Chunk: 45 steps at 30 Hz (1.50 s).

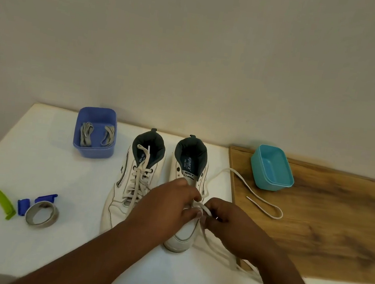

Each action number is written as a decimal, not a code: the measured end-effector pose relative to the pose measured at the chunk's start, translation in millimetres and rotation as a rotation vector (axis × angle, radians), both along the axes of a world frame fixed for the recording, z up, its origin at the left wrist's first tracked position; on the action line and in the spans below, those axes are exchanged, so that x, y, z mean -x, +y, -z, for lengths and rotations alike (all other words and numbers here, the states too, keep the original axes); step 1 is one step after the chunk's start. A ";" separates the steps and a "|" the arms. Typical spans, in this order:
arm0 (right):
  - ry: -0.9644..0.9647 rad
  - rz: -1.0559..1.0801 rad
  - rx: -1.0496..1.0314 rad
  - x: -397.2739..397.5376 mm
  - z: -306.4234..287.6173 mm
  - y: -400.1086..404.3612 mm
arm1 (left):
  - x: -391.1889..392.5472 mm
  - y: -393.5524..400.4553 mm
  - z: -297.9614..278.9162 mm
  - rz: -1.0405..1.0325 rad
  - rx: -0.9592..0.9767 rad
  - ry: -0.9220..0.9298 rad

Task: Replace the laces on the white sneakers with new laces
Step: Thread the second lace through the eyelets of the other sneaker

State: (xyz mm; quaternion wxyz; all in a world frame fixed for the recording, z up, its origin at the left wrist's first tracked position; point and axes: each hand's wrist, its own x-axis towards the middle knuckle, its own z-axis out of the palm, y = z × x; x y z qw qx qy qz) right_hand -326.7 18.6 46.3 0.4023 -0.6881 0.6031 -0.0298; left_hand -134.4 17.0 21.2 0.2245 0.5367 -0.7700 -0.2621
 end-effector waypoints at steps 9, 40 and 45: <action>-0.129 -0.005 -0.271 1.1 -6.7 5.3 | 5.8 10.4 5.2 -0.038 -0.225 0.191; -0.297 0.264 -0.208 3.6 -5.0 -1.7 | -10.0 13.2 -2.8 0.004 -0.416 0.235; -0.384 0.246 -0.257 -0.9 -5.1 -1.4 | -6.1 14.1 -5.9 -0.069 -0.398 0.347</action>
